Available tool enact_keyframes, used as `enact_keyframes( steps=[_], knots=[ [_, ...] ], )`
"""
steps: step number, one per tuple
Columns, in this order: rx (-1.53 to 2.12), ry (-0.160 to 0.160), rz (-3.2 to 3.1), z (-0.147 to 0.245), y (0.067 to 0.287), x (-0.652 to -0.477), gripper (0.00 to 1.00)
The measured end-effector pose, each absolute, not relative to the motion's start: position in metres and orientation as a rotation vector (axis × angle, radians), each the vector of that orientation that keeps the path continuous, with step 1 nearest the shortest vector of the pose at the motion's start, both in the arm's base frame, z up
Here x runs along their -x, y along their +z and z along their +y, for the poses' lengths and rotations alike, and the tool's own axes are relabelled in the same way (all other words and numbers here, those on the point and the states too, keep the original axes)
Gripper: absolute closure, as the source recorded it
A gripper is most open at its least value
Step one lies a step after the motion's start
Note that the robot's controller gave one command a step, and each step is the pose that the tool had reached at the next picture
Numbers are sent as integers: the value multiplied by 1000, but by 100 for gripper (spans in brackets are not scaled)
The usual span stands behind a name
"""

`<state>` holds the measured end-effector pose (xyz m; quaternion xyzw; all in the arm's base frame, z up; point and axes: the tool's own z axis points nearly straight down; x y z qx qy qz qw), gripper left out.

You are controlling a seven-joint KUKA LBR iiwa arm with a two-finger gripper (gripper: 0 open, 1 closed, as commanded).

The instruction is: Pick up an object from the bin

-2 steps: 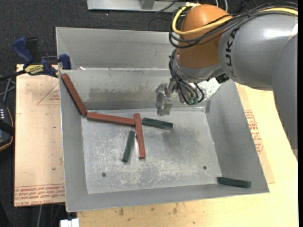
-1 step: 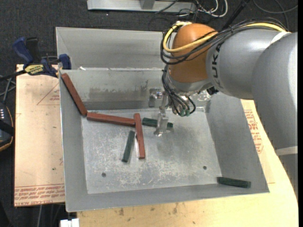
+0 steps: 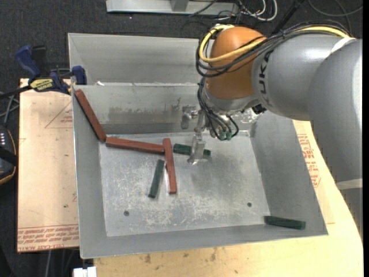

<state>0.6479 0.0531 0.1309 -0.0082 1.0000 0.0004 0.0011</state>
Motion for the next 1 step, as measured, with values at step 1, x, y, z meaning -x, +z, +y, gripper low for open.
enact_keyframes(
  steps=[1],
  knots=[
    [10, 1, 3139, 37, 71, -651, 100]
  ],
)
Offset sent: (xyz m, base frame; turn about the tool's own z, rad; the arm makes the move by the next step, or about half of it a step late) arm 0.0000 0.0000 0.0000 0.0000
